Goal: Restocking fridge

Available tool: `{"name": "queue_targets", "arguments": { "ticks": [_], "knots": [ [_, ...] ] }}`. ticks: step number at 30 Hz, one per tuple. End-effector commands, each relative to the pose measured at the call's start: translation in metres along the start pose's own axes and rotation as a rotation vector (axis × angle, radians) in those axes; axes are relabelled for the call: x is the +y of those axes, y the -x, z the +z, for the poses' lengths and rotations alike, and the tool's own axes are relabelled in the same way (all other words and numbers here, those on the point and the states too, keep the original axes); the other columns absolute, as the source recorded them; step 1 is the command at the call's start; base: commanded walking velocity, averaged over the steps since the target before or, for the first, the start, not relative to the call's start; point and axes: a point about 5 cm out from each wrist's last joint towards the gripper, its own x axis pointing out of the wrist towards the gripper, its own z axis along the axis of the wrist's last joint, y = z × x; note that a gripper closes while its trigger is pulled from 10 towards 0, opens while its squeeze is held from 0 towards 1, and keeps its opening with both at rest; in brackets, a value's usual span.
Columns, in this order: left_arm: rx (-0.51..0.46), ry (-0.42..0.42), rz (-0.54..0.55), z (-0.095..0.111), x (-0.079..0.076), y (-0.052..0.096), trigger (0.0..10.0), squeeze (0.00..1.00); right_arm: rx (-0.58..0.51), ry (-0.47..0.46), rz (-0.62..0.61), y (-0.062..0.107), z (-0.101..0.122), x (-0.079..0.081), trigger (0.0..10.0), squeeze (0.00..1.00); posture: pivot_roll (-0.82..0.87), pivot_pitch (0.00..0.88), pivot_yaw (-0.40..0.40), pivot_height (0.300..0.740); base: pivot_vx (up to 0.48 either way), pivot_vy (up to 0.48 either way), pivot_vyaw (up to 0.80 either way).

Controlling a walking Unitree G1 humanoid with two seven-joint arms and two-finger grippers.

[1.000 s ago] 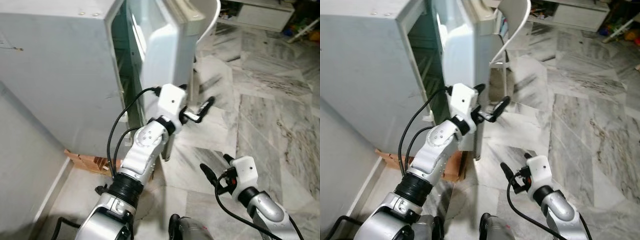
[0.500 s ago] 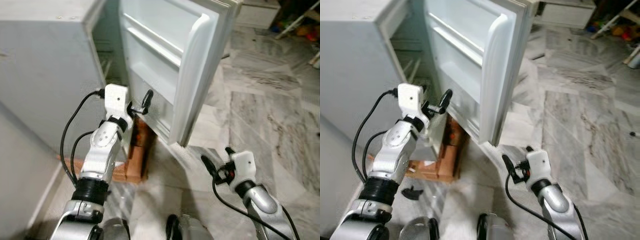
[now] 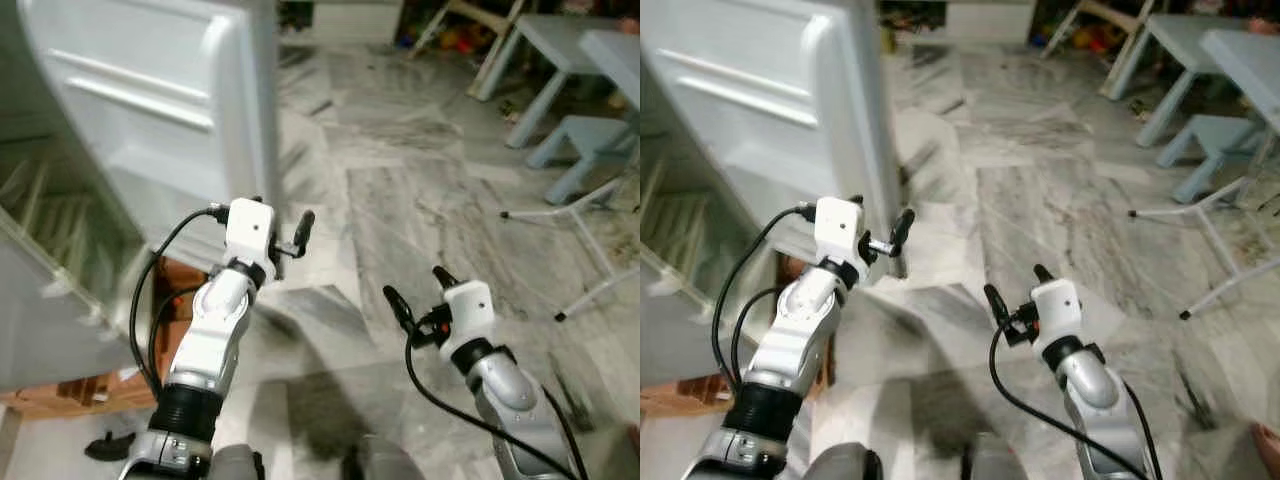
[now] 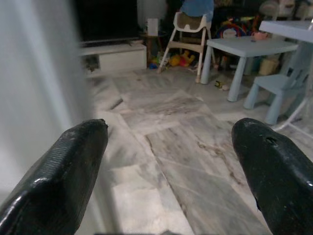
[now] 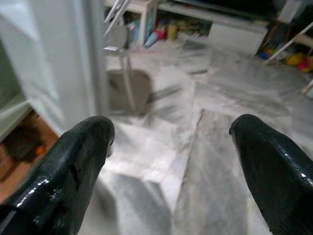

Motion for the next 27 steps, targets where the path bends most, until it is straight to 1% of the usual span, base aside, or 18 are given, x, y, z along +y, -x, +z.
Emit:
{"name": "queue_targets", "arguments": {
  "ticks": [1,5,8,10,13,19,24,26,27],
  "knots": [
    [0.013,-0.018,0.014,0.001,-0.002,-0.006,10.0,0.0,0.002,0.008,-0.027,0.001,0.003,-0.004,10.0,0.0,0.02,0.079,-0.026,0.74,0.48,0.0,0.0],
    [0.022,-0.032,0.046,0.004,0.002,-0.016,10.0,0.0,-0.005,0.008,-0.036,0.001,0.006,-0.001,10.0,0.0,0.02,0.078,-0.021,0.74,0.48,0.0,0.0],
    [0.04,-0.057,0.095,0.004,0.006,-0.024,10.0,0.0,-0.007,0.01,-0.045,0.002,0.008,0.0,10.0,0.0,0.01,0.077,-0.017,0.74,0.449,0.0,0.0],
    [0.039,-0.065,0.116,0.004,0.008,-0.026,10.0,0.0,0.007,0.026,-0.053,0.001,0.008,-0.001,10.0,0.0,0.01,0.077,-0.015,0.74,0.412,0.244,-0.8],
    [0.042,-0.072,0.123,0.003,0.009,-0.026,10.0,0.0,-0.029,0.041,-0.036,0.002,0.013,0.0,10.0,0.0,0.01,0.078,-0.014,0.74,0.393,0.275,0.77],
    [0.065,-0.09,0.141,-0.003,0.008,-0.027,10.0,0.0,-0.03,0.027,-0.045,0.002,0.015,0.001,10.0,0.0,0.01,0.08,-0.014,0.74,0.381,0.291,0.67],
    [0.083,-0.102,0.155,-0.007,0.011,-0.029,10.0,0.0,-0.025,0.022,-0.051,0.001,0.016,0.001,10.0,0.0,0.01,0.081,-0.016,0.74,0.345,0.334,0.0],
    [0.066,-0.1,0.114,-0.004,0.006,-0.032,10.0,0.0,-0.024,0.014,-0.051,0.001,0.015,0.001,10.0,0.0,0.01,0.079,-0.016,0.74,0.319,0.358,0.0],
    [0.046,-0.118,0.108,0.0,0.005,-0.033,10.0,0.0,-0.021,0.019,-0.047,0.001,0.015,0.001,10.0,0.0,0.01,0.078,-0.015,0.74,0.0,0.0,0.0]
  ]
}}
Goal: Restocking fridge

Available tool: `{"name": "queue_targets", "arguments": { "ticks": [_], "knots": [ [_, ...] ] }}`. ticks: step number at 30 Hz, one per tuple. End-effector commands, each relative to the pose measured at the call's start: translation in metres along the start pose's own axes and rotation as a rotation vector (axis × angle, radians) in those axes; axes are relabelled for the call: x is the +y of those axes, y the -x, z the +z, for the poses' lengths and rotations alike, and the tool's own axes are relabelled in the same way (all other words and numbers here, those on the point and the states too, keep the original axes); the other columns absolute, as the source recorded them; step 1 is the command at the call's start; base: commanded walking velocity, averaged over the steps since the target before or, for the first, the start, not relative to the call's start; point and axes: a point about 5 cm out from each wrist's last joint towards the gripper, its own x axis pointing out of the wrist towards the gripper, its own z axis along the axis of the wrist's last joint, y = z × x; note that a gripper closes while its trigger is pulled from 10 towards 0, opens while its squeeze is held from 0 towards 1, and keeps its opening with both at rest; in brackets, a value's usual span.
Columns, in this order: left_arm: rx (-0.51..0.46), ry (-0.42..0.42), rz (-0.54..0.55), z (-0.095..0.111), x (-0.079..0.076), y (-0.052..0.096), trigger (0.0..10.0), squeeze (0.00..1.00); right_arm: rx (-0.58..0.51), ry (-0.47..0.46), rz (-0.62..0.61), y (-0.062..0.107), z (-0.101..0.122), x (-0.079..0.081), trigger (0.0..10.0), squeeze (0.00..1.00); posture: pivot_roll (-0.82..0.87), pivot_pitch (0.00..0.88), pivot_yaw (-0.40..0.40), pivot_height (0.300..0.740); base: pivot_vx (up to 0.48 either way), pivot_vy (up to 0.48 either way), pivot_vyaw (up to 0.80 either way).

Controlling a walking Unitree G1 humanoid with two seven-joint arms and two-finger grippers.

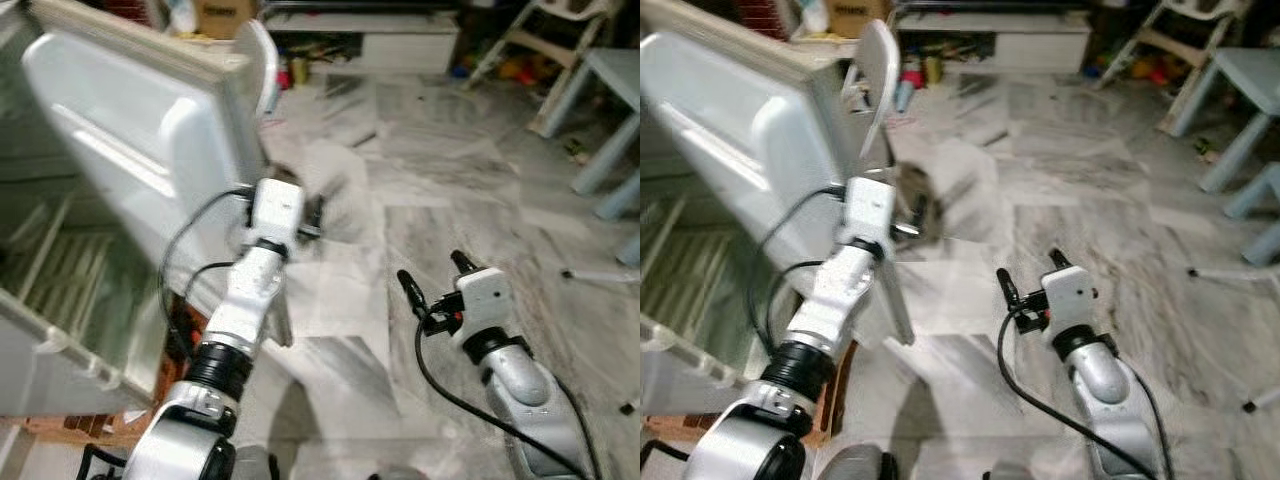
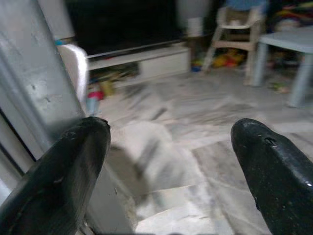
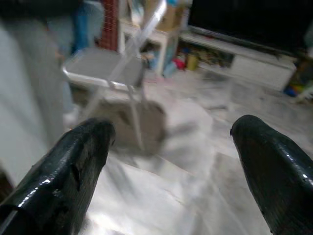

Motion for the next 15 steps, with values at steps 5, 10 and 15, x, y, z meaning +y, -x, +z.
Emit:
{"name": "queue_targets", "arguments": {
  "ticks": [5,10,15],
  "knots": [
    [-0.027,0.008,0.044,-0.001,0.021,0.017,10.0,0.0,0.022,0.083,0.026,0.011,-0.003,-0.009,10.0,0.0,0.01,0.076,-0.014,0.74,0.0,0.0,0.31],
    [0.001,0.005,0.003,-0.02,0.02,0.045,10.0,0.0,0.025,0.06,0.002,0.009,-0.005,-0.01,10.0,0.0,0.03,0.081,-0.021,0.74,0.0,0.0,0.76],
    [0.008,-0.003,-0.003,-0.027,0.022,0.056,10.0,0.0,0.028,0.077,-0.006,0.006,-0.005,-0.013,10.0,0.0,0.04,0.079,-0.028,0.74,0.0,0.0,0.7]
  ]
}}
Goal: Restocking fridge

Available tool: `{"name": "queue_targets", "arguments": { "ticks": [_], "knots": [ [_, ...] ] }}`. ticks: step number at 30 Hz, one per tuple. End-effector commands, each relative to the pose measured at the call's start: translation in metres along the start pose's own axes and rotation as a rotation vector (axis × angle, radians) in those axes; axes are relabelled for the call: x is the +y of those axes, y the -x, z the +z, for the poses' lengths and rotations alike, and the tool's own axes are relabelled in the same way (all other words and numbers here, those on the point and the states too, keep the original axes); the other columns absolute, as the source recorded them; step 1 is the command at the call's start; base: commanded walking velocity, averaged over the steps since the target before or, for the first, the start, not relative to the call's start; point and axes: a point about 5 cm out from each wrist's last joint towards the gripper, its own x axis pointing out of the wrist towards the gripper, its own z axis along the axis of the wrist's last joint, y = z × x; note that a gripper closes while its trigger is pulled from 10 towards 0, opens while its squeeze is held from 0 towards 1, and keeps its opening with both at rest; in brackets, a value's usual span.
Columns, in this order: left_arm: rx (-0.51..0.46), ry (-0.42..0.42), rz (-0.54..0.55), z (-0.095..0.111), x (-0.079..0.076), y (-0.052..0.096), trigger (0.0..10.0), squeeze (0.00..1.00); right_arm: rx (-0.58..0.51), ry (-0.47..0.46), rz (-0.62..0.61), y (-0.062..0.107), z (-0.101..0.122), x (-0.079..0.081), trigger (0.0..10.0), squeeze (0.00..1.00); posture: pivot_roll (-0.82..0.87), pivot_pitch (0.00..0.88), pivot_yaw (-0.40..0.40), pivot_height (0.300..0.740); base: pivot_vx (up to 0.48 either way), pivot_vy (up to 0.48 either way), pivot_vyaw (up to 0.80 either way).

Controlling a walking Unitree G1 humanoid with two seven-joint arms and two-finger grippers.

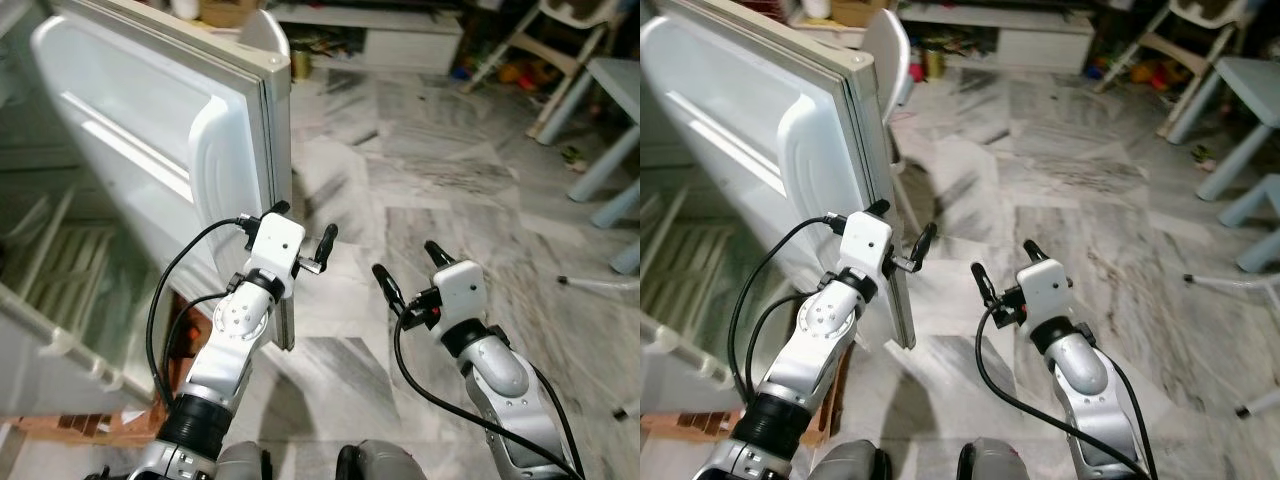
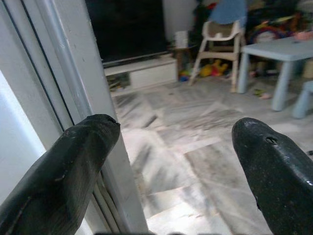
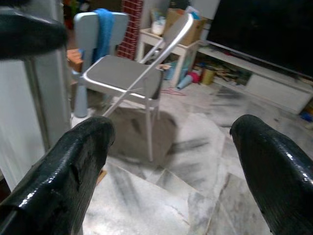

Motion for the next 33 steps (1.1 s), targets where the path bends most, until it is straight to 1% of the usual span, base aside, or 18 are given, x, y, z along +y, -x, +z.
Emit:
{"name": "queue_targets", "arguments": {
  "ticks": [1,2,4,8,12,15,17,19,20,21,23,24,25,28,29,30,31,33],
  "knots": [
    [0.075,-0.002,0.116,-0.014,0.025,0.009,10.0,0.0,0.016,0.013,-0.017,0.002,-0.003,-0.005,10.0,0.0,0.04,0.079,-0.028,0.74,0.0,0.0,0.68],
    [0.091,-0.007,0.143,-0.015,0.028,0.01,10.0,0.0,0.017,0.018,-0.019,0.002,-0.003,-0.006,10.0,0.0,0.04,0.078,-0.029,0.74,0.0,0.0,0.65],
    [0.105,-0.009,0.149,-0.017,0.03,0.01,10.0,0.0,0.018,0.02,-0.021,0.001,-0.004,-0.006,10.0,0.0,0.04,0.077,-0.03,0.74,0.0,0.0,0.63],
    [0.108,-0.005,0.153,-0.013,0.035,0.004,10.0,0.0,0.016,0.024,-0.019,0.0,-0.004,-0.006,10.0,0.0,0.03,0.074,-0.028,0.74,0.0,0.0,0.58],
    [0.095,0.008,0.134,-0.009,0.034,-0.007,10.0,0.0,0.019,0.022,-0.024,0.001,-0.006,-0.006,10.0,0.0,0.03,0.073,-0.025,0.74,0.0,0.0,0.48],
    [0.071,0.013,0.083,-0.002,0.023,-0.022,10.0,0.0,0.02,0.016,-0.031,0.001,-0.007,-0.006,10.0,0.0,0.03,0.073,-0.022,0.74,0.0,0.0,0.0],
    [0.048,0.026,0.029,0.006,0.009,-0.034,10.0,0.0,0.024,0.012,-0.035,0.002,-0.008,-0.006,10.0,0.0,0.03,0.074,-0.02,0.74,0.0,0.0,0.0],
    [0.048,0.026,0.029,0.006,0.009,-0.034,10.0,0.0,0.024,0.012,-0.035,0.002,-0.008,-0.006,10.0,0.0,0.03,0.074,-0.02,0.74,0.0,0.0,0.0],
    [0.011,0.032,-0.037,0.017,-0.007,-0.041,10.0,0.0,0.029,0.01,-0.038,0.002,-0.01,-0.006,10.0,0.0,0.02,0.073,-0.018,0.74,0.0,0.0,0.0],
    [-0.011,0.03,-0.069,0.022,-0.015,-0.044,10.0,0.0,0.031,0.008,-0.04,0.002,-0.01,-0.005,10.0,0.0,0.02,0.072,-0.016,0.74,0.0,0.0,0.0],
    [-0.037,0.031,-0.11,0.029,-0.027,-0.046,10.0,0.0,0.033,0.005,-0.043,0.002,-0.011,-0.005,10.0,0.0,0.02,0.072,-0.015,0.74,0.0,0.0,0.0],
    [-0.041,0.055,-0.128,0.03,-0.032,-0.046,10.0,0.0,0.034,0.004,-0.043,0.003,-0.011,-0.005,10.0,0.0,0.02,0.074,-0.013,0.74,0.0,0.0,0.0],
    [-0.034,0.098,-0.167,0.029,-0.041,-0.044,10.0,0.0,0.037,0.002,-0.046,0.003,-0.012,-0.006,10.0,0.0,0.02,0.075,-0.012,0.74,0.0,0.0,0.0],
    [-0.034,0.144,-0.215,0.03,-0.051,-0.043,10.0,0.0,0.04,-0.002,-0.049,0.003,-0.014,-0.006,10.0,0.0,0.03,0.078,-0.014,0.74,0.0,0.0,0.0],
    [-0.047,0.147,-0.253,0.034,-0.058,-0.043,10.0,0.0,0.042,-0.004,-0.049,0.003,-0.014,-0.005,10.0,0.0,0.03,0.079,-0.014,0.74,0.0,0.0,0.0],
    [-0.047,0.147,-0.253,0.034,-0.058,-0.043,10.0,0.0,0.042,-0.004,-0.049,0.003,-0.014,-0.005,10.0,0.0,0.03,0.079,-0.014,0.74,0.0,0.0,0.0],
    [-0.069,0.147,-0.299,0.038,-0.065,-0.043,10.0,0.0,0.044,-0.005,-0.048,0.003,-0.015,-0.004,10.0,0.0,0.03,0.079,-0.015,0.74,0.0,0.0,0.0],
    [-0.122,0.128,-0.317,0.05,-0.071,-0.046,10.0,0.0,0.045,-0.004,-0.041,0.002,-0.016,-0.003,10.0,0.0,0.03,0.079,-0.014,0.74,0.0,0.0,0.0]
  ]
}}
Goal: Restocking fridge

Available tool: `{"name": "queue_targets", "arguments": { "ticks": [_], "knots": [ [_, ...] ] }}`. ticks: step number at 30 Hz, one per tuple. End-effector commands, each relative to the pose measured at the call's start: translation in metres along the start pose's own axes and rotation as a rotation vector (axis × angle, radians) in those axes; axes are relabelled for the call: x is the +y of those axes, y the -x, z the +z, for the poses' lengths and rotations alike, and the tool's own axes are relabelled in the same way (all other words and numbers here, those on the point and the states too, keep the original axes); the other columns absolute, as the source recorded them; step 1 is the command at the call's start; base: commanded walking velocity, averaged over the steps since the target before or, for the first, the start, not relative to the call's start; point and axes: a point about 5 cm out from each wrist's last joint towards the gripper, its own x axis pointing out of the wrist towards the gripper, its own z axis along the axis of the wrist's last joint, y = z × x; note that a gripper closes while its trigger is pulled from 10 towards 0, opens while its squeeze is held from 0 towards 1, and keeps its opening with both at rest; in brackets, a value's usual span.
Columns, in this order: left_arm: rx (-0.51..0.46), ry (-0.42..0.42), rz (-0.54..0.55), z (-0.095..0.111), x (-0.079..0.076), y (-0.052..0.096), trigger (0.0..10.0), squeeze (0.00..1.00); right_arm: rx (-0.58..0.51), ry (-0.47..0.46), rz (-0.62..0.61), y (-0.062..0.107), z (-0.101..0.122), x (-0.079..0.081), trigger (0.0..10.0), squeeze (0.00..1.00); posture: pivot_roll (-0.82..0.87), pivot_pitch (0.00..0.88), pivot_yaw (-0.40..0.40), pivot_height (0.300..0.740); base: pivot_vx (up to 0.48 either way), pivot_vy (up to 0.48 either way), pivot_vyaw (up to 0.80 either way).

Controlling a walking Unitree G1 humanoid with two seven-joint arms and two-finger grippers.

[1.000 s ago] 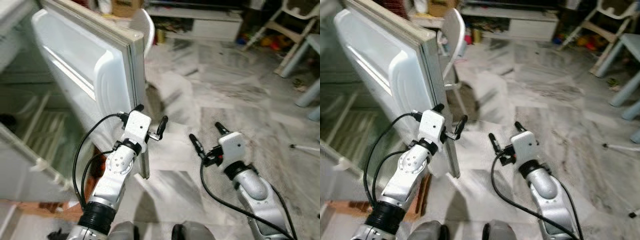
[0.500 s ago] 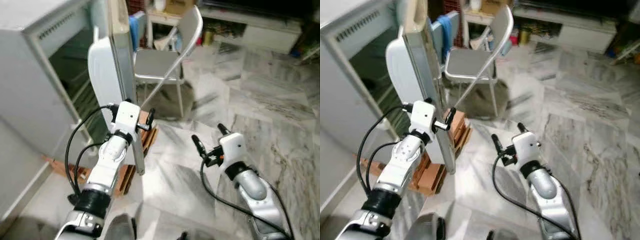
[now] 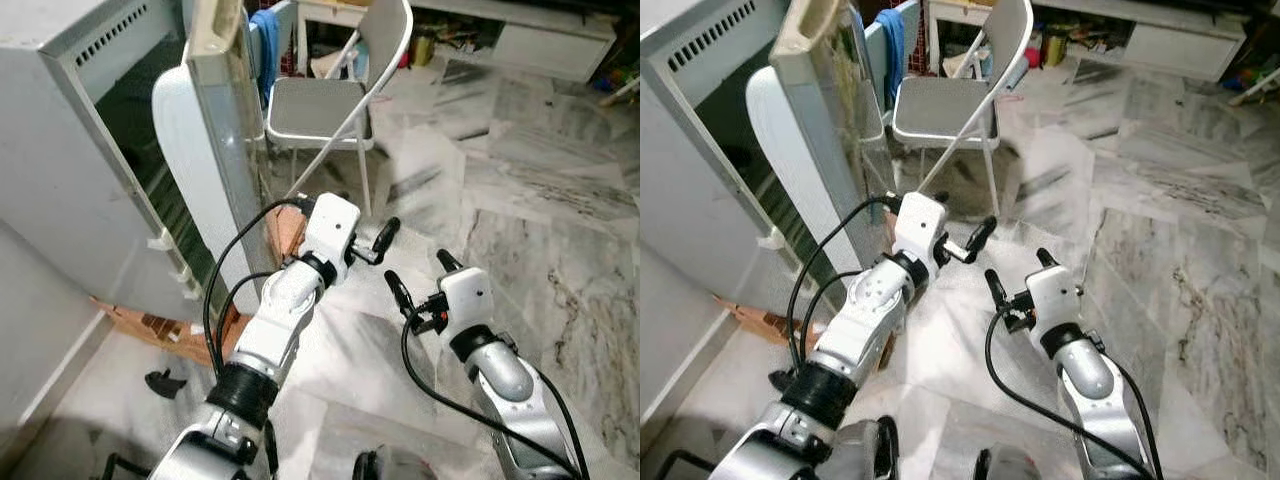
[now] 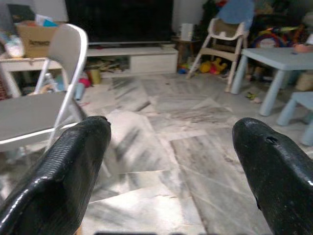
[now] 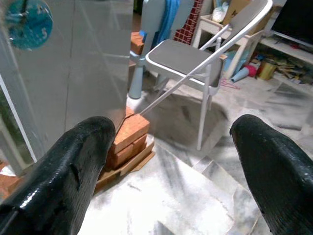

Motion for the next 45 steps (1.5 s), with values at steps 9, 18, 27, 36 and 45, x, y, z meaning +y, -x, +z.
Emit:
{"name": "queue_targets", "arguments": {
  "ticks": [9,18,27,36,45],
  "knots": [
    [-0.044,-0.095,0.277,0.004,0.049,0.029,10.0,0.0,0.006,-0.011,0.001,0.001,-0.003,0.0,10.0,0.0,0.03,0.085,-0.011,0.74,0.0,0.0,0.0],
    [0.131,-0.157,0.49,-0.029,0.093,0.107,10.0,0.0,-0.015,0.004,-0.001,0.001,0.001,-0.004,10.0,0.0,0.07,0.112,-0.014,0.74,0.0,0.217,0.44],
    [0.147,-0.177,0.526,-0.026,0.097,0.117,10.0,0.0,-0.04,0.01,0.004,-0.009,0.009,-0.005,10.0,0.0,0.07,0.127,-0.018,0.74,0.0,0.48,0.0],
    [0.147,-0.153,0.489,-0.028,0.087,0.11,10.0,0.0,-0.031,-0.003,-0.009,-0.011,0.008,-0.005,10.0,0.0,0.07,0.124,-0.028,0.74,0.0,0.26,-0.51],
    [0.137,-0.139,0.455,-0.026,0.084,0.104,10.0,0.0,-0.02,-0.023,-0.013,-0.012,0.006,-0.003,10.0,0.0,0.08,0.114,-0.041,0.74,0.0,0.0,-0.09]
  ]
}}
